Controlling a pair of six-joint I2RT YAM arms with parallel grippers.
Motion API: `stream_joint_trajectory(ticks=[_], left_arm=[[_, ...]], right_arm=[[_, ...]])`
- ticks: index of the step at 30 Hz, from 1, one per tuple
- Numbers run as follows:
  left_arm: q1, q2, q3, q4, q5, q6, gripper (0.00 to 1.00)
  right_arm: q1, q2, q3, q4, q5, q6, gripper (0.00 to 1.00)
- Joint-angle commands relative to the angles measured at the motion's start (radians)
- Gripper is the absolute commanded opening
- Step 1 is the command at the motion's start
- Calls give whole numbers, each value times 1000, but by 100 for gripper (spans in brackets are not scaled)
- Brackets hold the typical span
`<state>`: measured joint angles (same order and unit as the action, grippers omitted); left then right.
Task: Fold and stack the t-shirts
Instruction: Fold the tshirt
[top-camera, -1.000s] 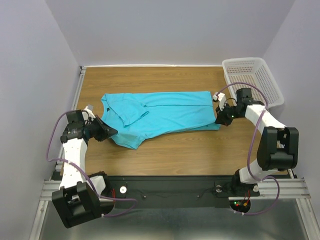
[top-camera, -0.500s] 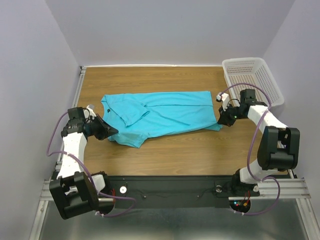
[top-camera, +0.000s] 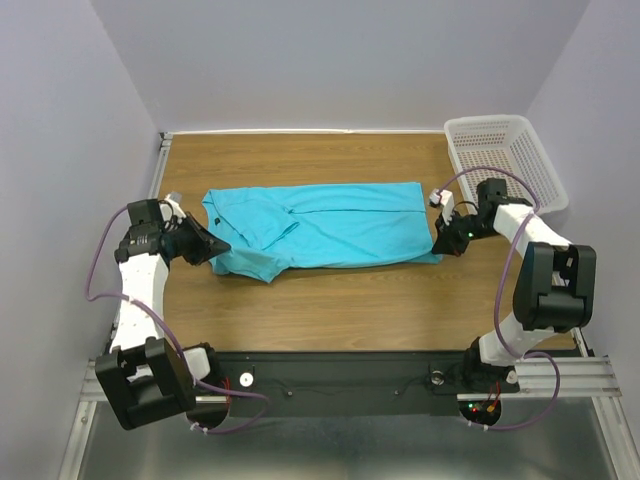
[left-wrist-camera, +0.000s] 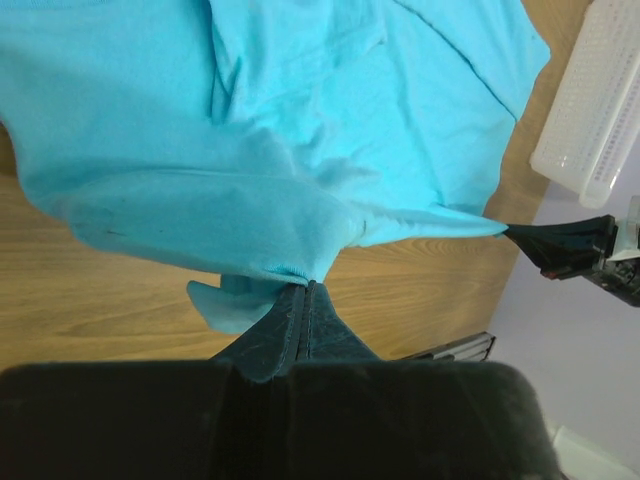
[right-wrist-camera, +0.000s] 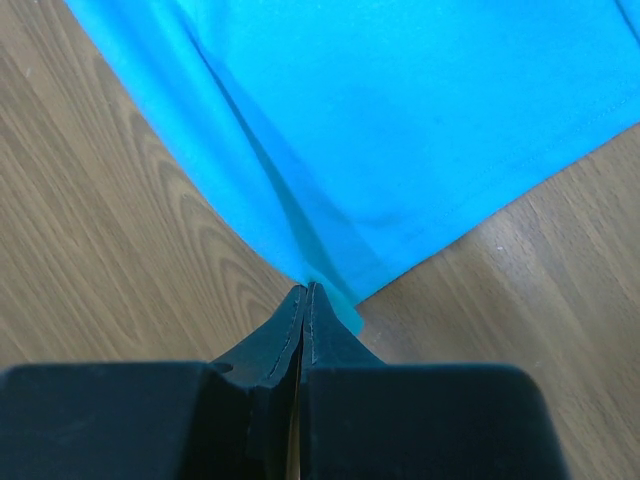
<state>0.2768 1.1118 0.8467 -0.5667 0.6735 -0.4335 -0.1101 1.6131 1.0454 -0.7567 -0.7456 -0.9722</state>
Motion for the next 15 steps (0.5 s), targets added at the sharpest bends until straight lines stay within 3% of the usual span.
stream_joint_trajectory(ticks=[1, 15], left_arm=[[4, 8, 54, -9, -17, 22, 0], [53, 120, 66, 86, 72, 6, 0]], right_arm=[[0, 1, 53, -46, -31, -45, 1], [15, 82, 139, -52, -44, 1, 1]])
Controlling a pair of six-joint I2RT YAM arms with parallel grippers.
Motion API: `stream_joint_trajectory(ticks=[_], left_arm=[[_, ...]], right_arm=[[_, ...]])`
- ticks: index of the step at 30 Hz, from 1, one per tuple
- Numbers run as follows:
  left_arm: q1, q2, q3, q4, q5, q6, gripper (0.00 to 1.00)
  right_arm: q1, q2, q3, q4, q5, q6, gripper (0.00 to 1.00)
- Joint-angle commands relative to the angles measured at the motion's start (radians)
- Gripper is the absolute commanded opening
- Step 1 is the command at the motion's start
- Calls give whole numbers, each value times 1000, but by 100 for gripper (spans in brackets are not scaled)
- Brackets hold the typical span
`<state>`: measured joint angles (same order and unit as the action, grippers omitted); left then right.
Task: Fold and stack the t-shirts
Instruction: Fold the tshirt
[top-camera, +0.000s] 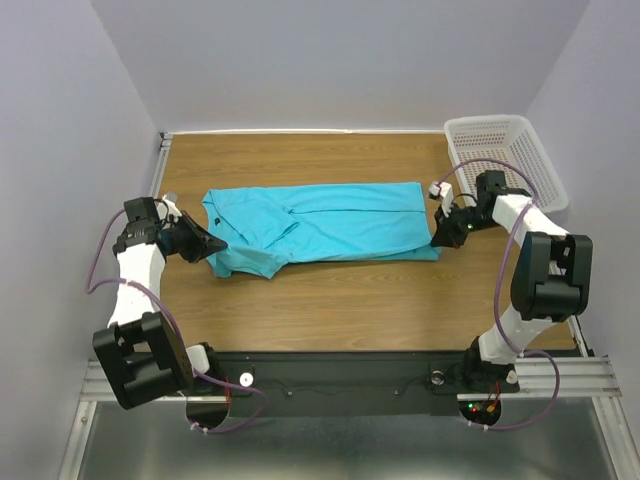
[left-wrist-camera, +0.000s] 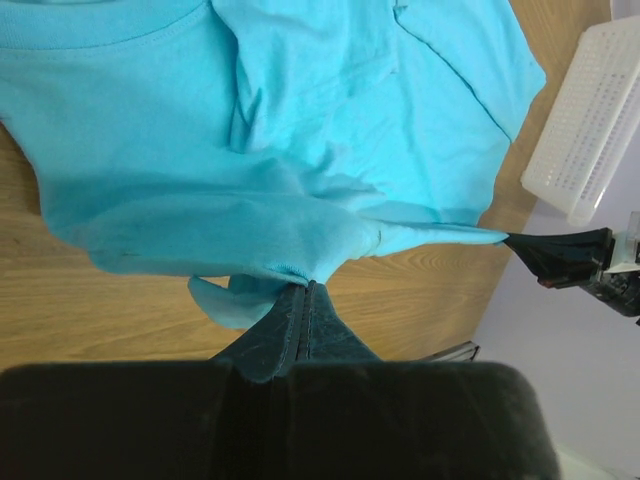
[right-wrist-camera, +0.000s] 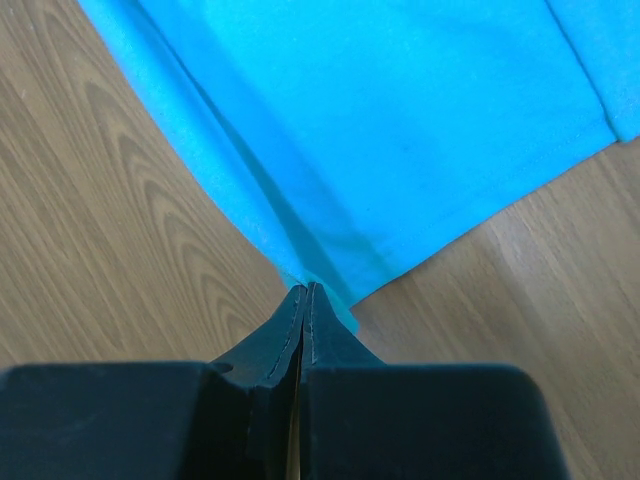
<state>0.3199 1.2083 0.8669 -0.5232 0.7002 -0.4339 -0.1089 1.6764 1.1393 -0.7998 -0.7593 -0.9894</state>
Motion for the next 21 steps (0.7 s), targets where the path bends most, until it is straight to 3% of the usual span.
stream_joint_trajectory(ticks=[1, 21], left_arm=[[10, 43, 44, 48, 51, 7, 0], [10, 226, 75, 166, 74, 11, 0]], right_arm=[[17, 29, 53, -6, -31, 21, 0], [40, 134, 148, 28, -31, 113, 1]])
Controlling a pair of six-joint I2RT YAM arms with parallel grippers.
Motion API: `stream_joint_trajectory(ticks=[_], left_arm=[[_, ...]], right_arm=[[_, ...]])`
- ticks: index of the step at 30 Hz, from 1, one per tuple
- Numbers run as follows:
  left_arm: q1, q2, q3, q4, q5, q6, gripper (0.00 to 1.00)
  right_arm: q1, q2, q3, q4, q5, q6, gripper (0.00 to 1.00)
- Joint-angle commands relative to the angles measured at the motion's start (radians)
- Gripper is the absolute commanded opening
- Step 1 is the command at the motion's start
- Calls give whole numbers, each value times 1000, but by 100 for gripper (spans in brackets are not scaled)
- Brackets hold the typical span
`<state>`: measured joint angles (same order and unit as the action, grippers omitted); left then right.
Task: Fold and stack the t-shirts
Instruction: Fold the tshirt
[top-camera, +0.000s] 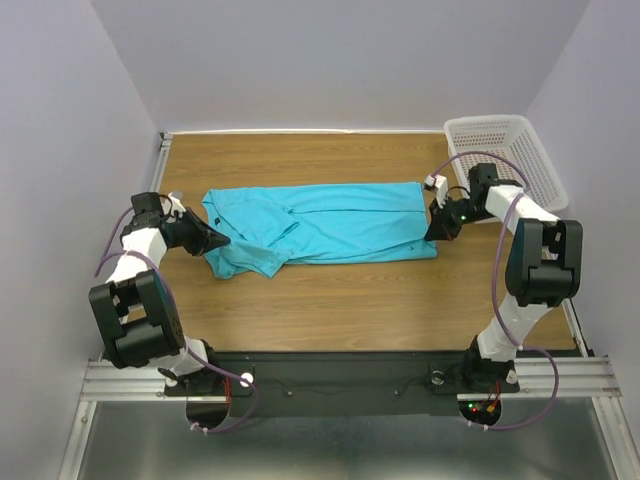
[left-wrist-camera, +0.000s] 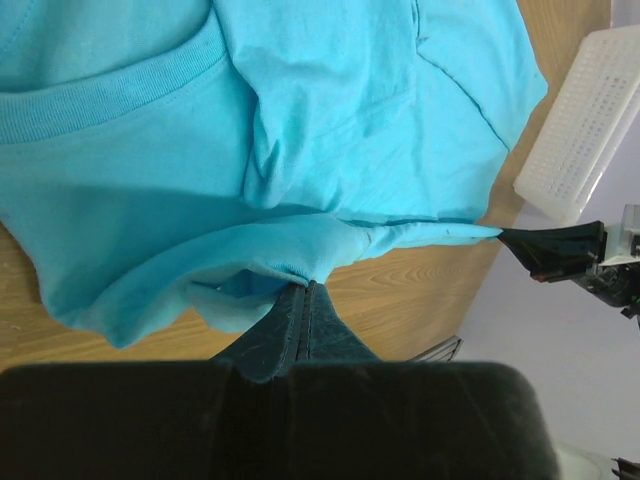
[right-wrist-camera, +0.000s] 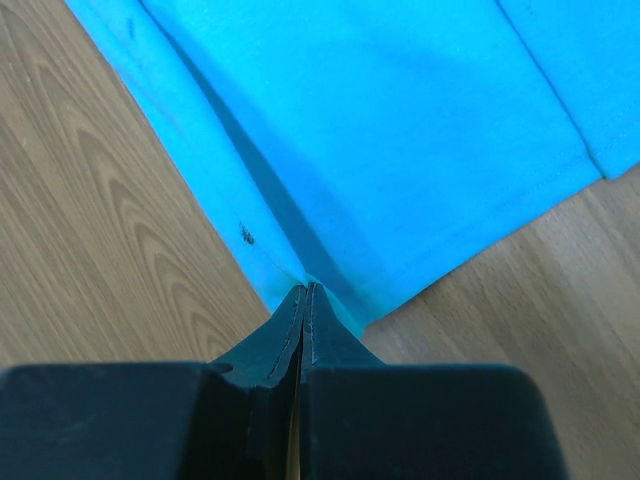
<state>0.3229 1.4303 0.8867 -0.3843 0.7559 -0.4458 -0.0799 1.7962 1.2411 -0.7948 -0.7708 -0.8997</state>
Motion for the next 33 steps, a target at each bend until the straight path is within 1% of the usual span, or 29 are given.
stream_joint_trajectory(ticks=[1, 13, 23, 33], left_arm=[[7, 16, 58, 28, 17, 25, 0], [7, 84, 107, 39, 16, 32, 0], [7, 130, 161, 39, 34, 25, 0], [7, 183, 184, 62, 62, 18, 0]], right_arm=[[11, 15, 49, 25, -16, 25, 1], [11, 37, 64, 51, 7, 64, 1], [11, 57, 86, 91, 24, 122, 0], [14, 101, 115, 109, 28, 154, 1]])
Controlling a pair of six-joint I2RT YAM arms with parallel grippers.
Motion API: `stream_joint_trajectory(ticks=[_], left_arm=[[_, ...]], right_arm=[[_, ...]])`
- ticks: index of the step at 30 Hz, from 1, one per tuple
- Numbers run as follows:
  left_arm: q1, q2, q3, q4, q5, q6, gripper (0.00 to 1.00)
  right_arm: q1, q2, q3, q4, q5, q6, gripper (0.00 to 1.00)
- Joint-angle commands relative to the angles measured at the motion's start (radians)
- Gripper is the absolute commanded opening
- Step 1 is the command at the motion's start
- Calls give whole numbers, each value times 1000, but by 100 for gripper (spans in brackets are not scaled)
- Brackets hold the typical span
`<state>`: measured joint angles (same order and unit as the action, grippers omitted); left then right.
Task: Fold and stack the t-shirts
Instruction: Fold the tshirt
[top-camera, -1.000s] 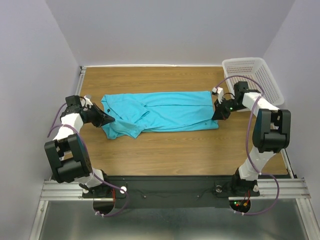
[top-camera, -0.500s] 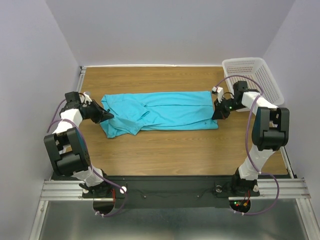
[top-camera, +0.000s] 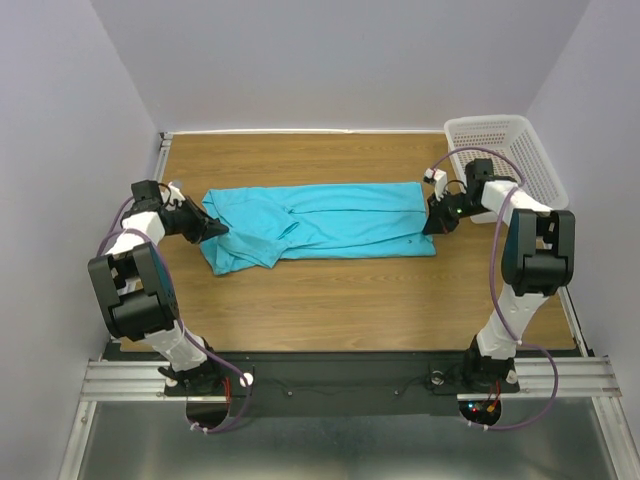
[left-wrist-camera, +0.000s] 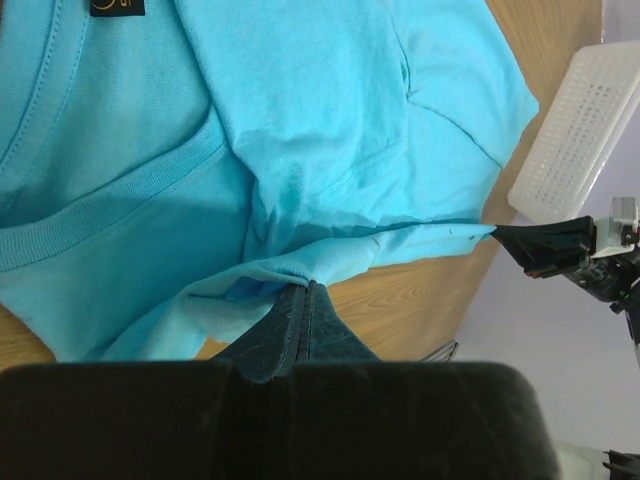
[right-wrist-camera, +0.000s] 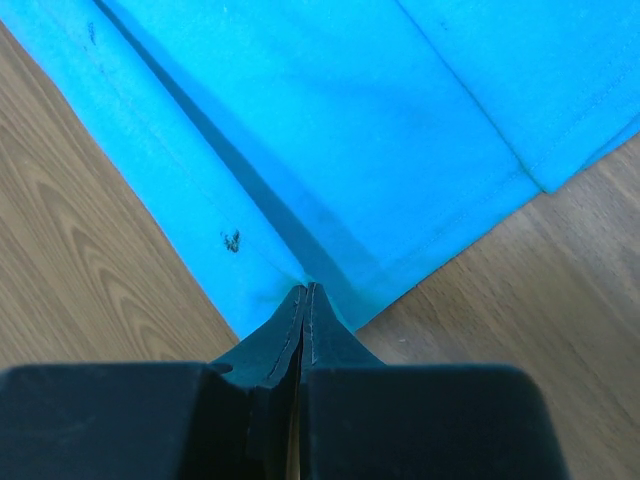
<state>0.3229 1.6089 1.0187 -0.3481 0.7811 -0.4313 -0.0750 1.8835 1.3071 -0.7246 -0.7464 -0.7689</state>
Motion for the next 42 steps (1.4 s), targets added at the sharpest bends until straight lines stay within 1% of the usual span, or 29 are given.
stream_joint_trajectory(ticks=[1, 7, 30, 42], left_arm=[[7, 9, 55, 27, 38, 2, 0], [4, 46, 84, 27, 35, 6, 0], [-1, 112, 101, 54, 27, 3, 0], [-24, 151, 165, 47, 27, -7, 0]], right_arm=[[9, 17, 52, 39, 5, 26, 1], [9, 22, 57, 54, 9, 42, 0], [9, 35, 61, 73, 25, 63, 1], [9, 29, 43, 82, 51, 71, 1]])
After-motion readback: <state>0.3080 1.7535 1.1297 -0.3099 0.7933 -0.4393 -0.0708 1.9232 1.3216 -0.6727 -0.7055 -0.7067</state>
